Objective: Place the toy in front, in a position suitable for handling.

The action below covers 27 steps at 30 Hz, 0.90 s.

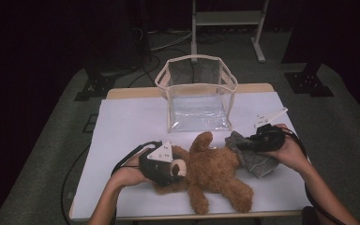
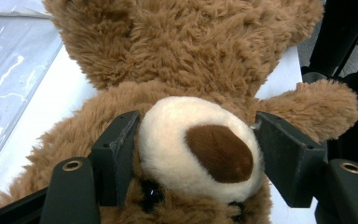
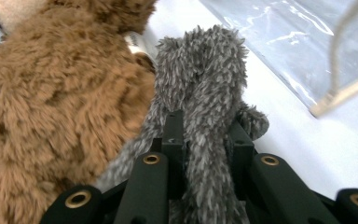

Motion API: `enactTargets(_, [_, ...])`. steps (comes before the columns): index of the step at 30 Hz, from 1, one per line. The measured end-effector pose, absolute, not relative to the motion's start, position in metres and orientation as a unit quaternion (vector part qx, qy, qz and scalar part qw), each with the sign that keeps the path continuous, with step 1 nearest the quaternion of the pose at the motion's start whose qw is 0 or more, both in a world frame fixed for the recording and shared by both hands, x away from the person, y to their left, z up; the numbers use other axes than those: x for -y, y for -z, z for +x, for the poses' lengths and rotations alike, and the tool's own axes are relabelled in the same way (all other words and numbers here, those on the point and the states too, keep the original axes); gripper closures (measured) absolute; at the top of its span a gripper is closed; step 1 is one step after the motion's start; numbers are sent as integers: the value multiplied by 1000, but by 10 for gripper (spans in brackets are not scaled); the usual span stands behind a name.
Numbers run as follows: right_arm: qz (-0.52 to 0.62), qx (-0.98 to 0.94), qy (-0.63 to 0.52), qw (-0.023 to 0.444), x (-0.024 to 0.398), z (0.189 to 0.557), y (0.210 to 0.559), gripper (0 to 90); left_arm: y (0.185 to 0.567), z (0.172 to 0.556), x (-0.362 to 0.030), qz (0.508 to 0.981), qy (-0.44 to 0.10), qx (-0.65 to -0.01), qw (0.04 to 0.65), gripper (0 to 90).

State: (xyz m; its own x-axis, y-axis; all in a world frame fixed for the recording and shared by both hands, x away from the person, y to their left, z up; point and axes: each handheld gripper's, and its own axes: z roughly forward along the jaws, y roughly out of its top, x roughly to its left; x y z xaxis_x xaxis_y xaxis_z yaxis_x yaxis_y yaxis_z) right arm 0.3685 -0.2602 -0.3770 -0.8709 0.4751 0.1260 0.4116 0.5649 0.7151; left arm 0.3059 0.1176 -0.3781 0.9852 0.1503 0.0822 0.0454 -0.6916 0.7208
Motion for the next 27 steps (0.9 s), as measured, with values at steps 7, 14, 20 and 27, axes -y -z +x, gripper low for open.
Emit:
enactTargets(7, [221, -882, -414, 44, 246, 364, 356, 742, 378, 305, -117, 918, -67, -50, 389, 324])
enactTargets(14, [214, -890, -400, 41, 225, 374, 364, 742, 379, 304, -120, 917, -64, -46, 392, 323])
enactTargets(20, [257, -877, -405, 28, 257, 374, 382, 743, 379, 305, -119, 916, -64, -47, 394, 324])
enactTargets(27, [259, -865, -429, 31, 275, 356, 377, 743, 380, 309, -117, 913, -71, -61, 397, 326])
